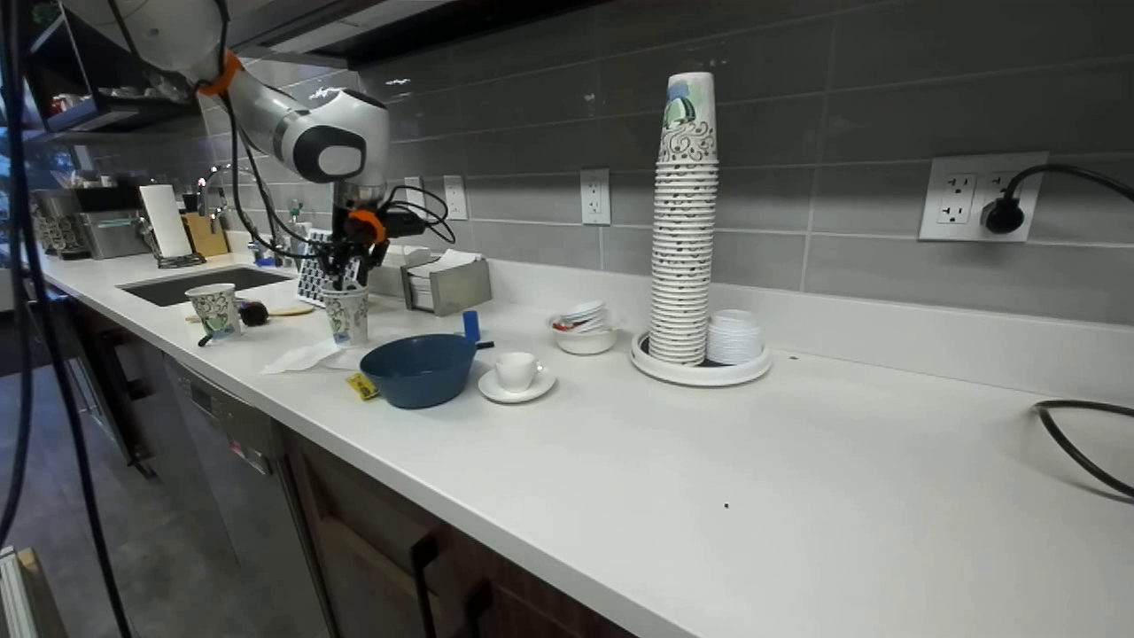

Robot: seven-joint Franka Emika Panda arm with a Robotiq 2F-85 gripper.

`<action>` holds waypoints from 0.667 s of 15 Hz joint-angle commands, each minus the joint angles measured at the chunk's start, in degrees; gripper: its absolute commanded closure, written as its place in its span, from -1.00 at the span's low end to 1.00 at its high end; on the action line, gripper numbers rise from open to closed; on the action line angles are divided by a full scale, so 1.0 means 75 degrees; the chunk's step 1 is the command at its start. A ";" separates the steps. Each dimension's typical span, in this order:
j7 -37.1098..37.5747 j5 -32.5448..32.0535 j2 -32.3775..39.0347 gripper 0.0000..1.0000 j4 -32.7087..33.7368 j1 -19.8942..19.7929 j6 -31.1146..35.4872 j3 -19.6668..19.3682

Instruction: Remove the marker from the paper cup and put it in the blue bowl

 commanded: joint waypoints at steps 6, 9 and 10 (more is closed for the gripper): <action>-0.0355 -0.0820 -0.0200 0.68 -0.0370 -0.0005 0.0124 0.0094; -0.0614 -0.0807 -0.0451 0.99 -0.0558 0.0000 0.0081 0.0232; -0.0742 -0.0750 -0.0574 0.94 -0.0640 0.0011 0.0080 0.0297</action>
